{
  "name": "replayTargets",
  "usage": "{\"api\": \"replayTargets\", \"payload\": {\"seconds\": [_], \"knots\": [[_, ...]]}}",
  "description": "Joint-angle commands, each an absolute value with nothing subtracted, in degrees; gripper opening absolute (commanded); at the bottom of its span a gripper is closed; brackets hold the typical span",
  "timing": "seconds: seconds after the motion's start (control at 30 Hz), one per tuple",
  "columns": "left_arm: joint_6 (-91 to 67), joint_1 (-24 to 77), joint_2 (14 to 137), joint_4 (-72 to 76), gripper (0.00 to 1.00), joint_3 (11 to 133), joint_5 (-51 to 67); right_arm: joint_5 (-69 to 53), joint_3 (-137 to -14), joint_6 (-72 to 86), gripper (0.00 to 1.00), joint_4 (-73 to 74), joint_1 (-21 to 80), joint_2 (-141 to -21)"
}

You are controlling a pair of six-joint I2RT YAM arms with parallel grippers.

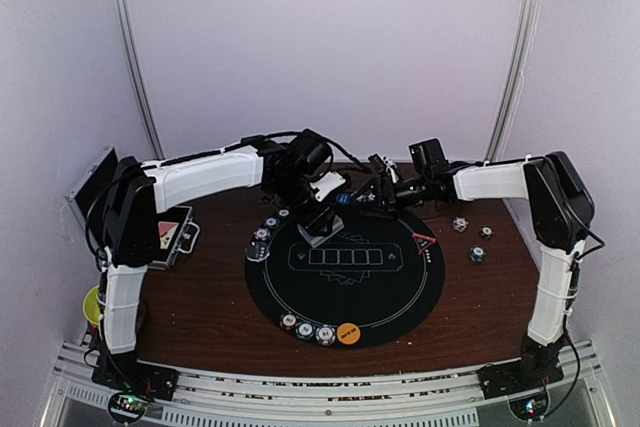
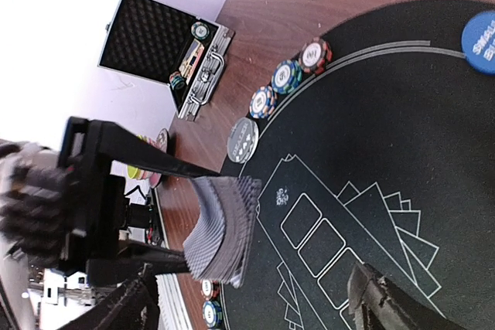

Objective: Distribute texas hold em gaming equipment
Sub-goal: Pass from the left arm to the right

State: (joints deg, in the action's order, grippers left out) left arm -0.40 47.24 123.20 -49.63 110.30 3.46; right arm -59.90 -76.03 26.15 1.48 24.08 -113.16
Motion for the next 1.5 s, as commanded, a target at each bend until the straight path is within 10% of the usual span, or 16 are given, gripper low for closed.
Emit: {"api": "replayTargets", "payload": {"seconds": [0.0,1.0,1.33,1.47], "knots": [[-0.88,48.47,124.2,-48.57,0.58,112.98,4.09,-64.15,-76.09,30.22,0.84,-2.04,24.08,-115.94],[-0.19,51.3,126.91,-48.52,0.58,114.45,3.69,-67.95,-82.4,26.03,0.67,7.37,29.0,-122.58],[-0.01,51.86,127.24,-48.5,0.6,114.9,3.64,-71.68,-82.16,28.04,0.26,6.26,29.09,-123.74],[-0.02,51.87,127.14,-48.52,0.78,114.76,3.95,-72.72,-82.32,27.51,0.02,7.04,29.09,-123.89]]}}
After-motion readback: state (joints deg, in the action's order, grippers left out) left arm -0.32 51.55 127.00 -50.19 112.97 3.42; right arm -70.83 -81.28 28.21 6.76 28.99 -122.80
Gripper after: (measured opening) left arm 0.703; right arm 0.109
